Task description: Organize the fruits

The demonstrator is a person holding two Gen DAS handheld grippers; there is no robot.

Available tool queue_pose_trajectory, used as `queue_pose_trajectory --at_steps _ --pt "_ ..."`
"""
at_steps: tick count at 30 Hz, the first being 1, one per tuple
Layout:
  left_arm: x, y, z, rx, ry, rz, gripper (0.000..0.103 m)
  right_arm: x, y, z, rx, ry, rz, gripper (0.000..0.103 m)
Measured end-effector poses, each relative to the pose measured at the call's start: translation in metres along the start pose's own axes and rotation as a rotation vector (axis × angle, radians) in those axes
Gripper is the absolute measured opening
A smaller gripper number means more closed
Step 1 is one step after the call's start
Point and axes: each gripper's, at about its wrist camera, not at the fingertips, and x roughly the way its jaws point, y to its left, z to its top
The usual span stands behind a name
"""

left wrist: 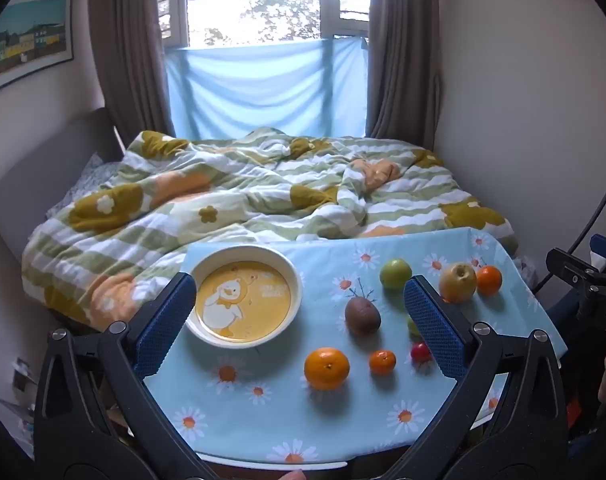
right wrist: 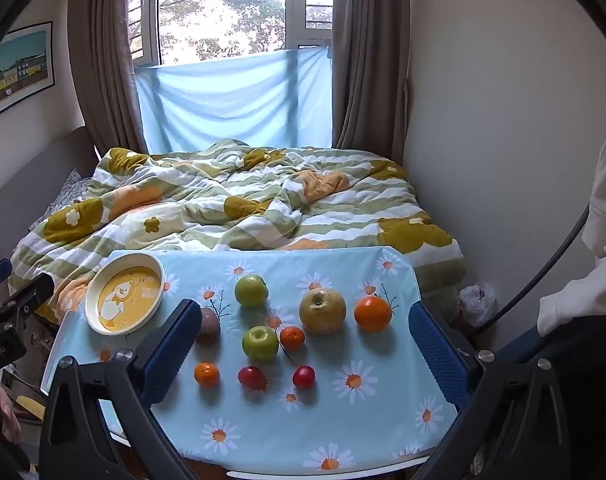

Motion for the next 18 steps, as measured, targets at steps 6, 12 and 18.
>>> queue_pose_trajectory --at_steps 6,12,18 --pt "0.003 -0.001 0.003 0.016 0.018 0.013 0.103 0.000 0.000 0.001 -0.001 0.002 0.002 0.103" --pt "0.005 -0.007 0.003 0.018 0.007 0.013 0.103 0.001 -0.001 0.001 0.002 0.003 0.007 0.103" --pt "0.000 -0.004 0.001 0.008 -0.004 0.009 0.103 0.001 0.000 0.000 -0.002 0.001 0.003 0.103"
